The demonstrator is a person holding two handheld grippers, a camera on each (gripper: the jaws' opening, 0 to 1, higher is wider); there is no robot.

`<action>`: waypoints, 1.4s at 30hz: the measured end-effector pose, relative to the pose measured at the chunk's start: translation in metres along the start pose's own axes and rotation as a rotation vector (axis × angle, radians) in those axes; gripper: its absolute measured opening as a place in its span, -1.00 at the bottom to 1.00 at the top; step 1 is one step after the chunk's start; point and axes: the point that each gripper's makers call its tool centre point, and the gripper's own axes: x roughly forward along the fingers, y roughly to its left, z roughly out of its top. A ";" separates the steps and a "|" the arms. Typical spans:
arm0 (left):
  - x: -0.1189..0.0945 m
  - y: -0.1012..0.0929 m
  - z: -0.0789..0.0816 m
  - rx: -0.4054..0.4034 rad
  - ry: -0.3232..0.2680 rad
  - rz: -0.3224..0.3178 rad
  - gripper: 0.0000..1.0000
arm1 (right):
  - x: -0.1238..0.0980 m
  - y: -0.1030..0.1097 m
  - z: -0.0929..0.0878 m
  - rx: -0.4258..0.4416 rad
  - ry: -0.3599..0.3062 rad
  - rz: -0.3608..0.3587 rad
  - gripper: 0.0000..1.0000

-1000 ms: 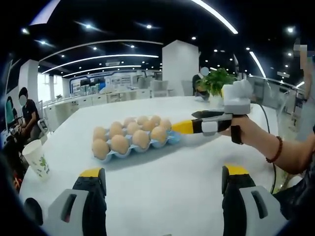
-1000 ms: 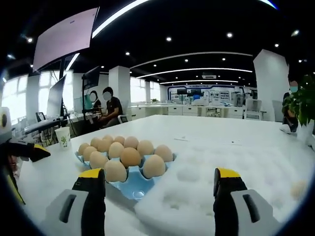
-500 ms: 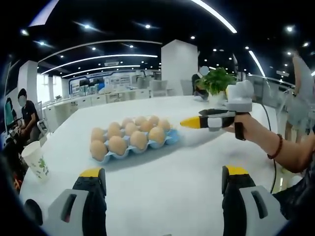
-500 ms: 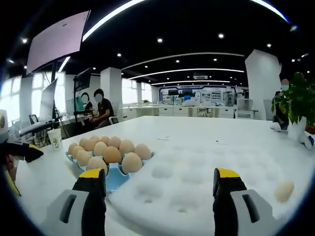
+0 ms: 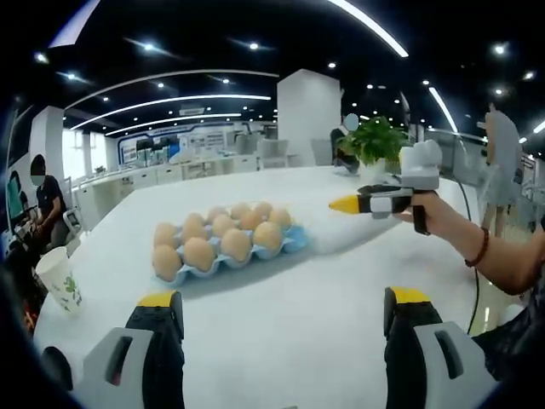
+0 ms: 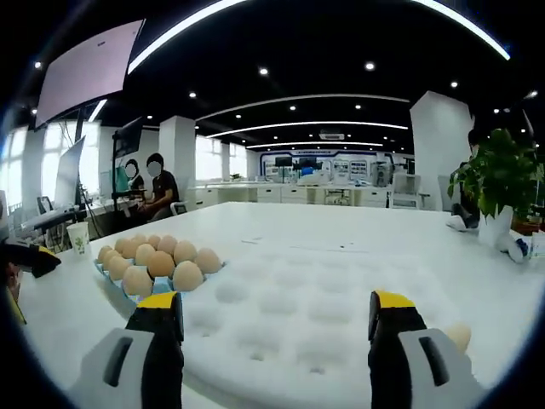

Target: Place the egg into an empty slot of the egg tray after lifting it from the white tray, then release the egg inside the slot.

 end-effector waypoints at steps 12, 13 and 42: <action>0.002 -0.003 0.000 0.003 -0.001 -0.001 1.00 | -0.012 -0.039 0.003 0.005 -0.015 -0.077 0.86; 0.002 -0.003 0.000 0.004 -0.002 -0.002 1.00 | -0.013 -0.042 0.003 0.002 -0.013 -0.082 0.86; 0.007 -0.003 -0.002 0.002 0.006 0.009 1.00 | -0.038 -0.116 -0.034 0.057 0.036 -0.164 0.09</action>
